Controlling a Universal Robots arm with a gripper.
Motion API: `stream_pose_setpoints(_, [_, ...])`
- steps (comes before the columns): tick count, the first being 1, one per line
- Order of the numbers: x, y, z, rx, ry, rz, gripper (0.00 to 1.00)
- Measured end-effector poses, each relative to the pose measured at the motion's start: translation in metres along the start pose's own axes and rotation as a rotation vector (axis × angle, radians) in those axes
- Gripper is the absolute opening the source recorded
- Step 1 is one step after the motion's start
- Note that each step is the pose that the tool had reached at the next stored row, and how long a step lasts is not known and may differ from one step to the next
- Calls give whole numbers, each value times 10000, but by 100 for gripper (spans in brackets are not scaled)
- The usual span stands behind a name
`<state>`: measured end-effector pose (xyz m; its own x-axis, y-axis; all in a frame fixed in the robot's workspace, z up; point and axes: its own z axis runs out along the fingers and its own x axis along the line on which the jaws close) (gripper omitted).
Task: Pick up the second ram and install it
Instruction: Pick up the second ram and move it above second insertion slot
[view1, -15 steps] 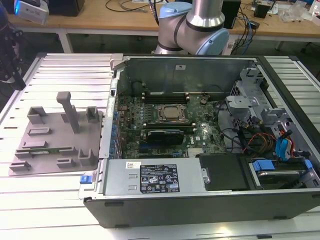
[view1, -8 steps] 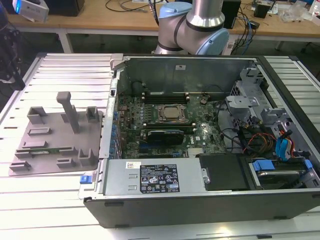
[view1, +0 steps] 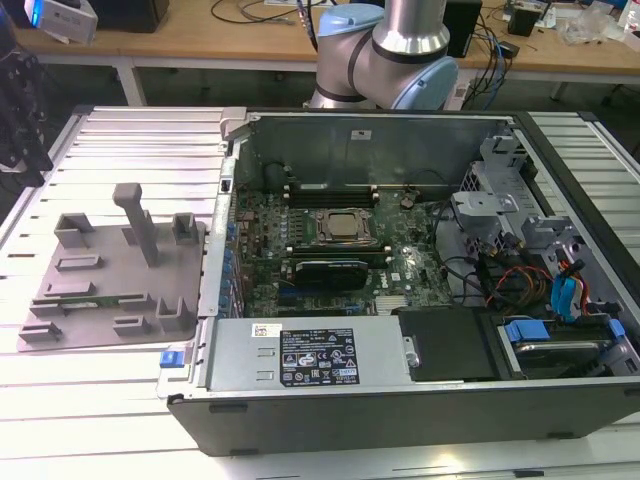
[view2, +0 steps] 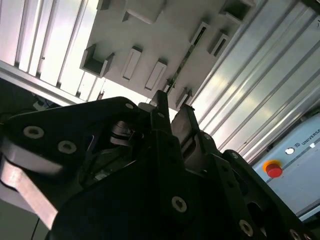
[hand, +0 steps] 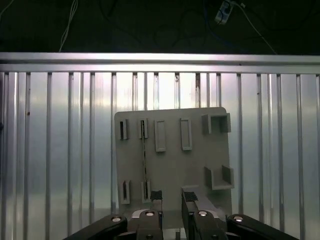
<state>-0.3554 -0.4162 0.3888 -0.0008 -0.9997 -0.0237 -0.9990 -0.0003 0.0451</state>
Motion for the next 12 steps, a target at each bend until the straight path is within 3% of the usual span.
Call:
stream_pose_setpoints(2, [17,-1,8,0,0,-1,28])
stream_pose_setpoints(5, [38,-4,105,1,-4,0,28])
stream_pose_setpoints(12, [45,-10,218,0,-12,-1,28])
